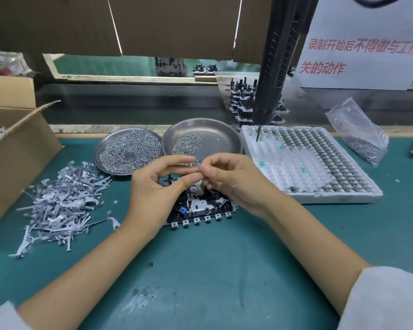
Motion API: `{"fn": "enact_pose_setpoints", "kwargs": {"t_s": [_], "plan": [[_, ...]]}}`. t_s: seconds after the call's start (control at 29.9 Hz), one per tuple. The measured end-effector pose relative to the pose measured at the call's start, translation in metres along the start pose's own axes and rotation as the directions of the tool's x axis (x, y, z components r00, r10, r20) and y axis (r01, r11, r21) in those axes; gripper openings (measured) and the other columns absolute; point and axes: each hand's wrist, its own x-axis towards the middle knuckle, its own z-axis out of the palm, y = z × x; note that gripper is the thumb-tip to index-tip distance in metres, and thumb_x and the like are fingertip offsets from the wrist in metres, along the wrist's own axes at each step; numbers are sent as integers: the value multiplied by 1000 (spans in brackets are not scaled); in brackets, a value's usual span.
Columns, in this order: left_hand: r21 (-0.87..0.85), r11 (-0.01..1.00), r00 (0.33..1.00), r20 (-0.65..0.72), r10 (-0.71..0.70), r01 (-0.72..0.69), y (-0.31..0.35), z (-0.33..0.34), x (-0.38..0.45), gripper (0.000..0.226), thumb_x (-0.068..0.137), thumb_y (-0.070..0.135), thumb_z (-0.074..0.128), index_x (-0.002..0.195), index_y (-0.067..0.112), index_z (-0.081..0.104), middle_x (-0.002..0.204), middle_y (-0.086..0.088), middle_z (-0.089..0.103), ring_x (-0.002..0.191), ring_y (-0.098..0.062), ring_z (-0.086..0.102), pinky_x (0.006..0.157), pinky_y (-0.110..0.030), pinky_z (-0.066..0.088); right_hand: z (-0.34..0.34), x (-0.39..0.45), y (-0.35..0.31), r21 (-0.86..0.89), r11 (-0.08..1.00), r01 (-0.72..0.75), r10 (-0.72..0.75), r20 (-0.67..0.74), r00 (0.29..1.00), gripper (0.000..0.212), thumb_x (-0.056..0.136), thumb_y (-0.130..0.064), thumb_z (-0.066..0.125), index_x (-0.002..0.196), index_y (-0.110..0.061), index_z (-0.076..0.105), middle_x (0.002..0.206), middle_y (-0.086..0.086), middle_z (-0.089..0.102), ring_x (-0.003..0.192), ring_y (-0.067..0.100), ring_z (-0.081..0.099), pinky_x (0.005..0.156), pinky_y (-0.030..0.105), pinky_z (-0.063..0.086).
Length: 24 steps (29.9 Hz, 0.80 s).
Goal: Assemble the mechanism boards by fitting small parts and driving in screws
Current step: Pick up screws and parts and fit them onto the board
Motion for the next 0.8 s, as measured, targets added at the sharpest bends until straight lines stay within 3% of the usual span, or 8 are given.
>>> {"fn": "enact_pose_setpoints", "kwargs": {"t_s": [0.2,0.3,0.4,0.47,0.57,0.67,0.73,0.8], "plan": [[64,998,999,32,24,-26,0,0,-2,24,70,25,73,93,30,69,86,13,73,84,-3,68,79,-12,48,1,-2,-5,-90,995,-50,43,-73,996,22,69,-18,70,87,-11,60,69,0,65,62,14,56,66,23,50],[117,991,997,56,58,-65,-1,2,-4,19,77,25,68,95,31,70,89,11,72,87,1,64,79,-10,44,1,-6,-17,-278,957,-82,67,-63,996,10,81,-18,68,87,-12,63,74,0,64,64,13,57,69,25,50],[130,990,999,17,48,-50,-3,1,-3,16,81,22,64,94,29,70,92,10,69,88,1,62,81,-13,44,-12,-20,-39,-604,794,-74,71,-29,997,8,90,-18,63,90,-11,67,77,4,67,63,10,59,64,20,50],[92,995,999,-34,-21,24,-4,-1,-2,14,83,22,64,93,29,71,89,10,70,85,1,62,78,-17,46,-31,-38,-56,-723,685,-92,63,-68,996,10,91,-16,63,88,-8,69,78,7,70,61,8,61,61,18,50],[64,996,994,-92,-59,65,-5,0,-1,13,84,20,66,90,31,70,85,20,71,80,6,63,72,-9,46,-74,-65,-77,-842,501,-202,-31,-250,968,7,89,-9,64,87,-13,71,71,-3,68,61,5,62,56,13,45],[43,996,990,-122,-68,74,-4,1,0,11,82,19,68,88,28,70,81,21,71,78,6,64,71,-8,47,-118,-80,-87,-908,232,-350,-119,-384,916,16,86,-1,63,94,-12,71,82,1,67,73,14,60,59,10,39],[29,997,988,-139,-72,76,-4,1,0,8,81,21,69,88,25,70,79,18,71,75,4,64,68,-9,48,-135,-85,-89,-912,109,-397,-81,-406,910,21,85,4,60,100,-8,70,90,7,68,83,21,60,71,19,41],[19,997,986,-148,-76,80,-4,1,0,8,80,22,69,88,24,70,77,17,71,73,3,64,63,-9,48,-140,-89,-89,-924,51,-378,-43,-380,924,24,85,5,59,102,-7,70,91,7,69,83,21,60,73,22,41]]}}
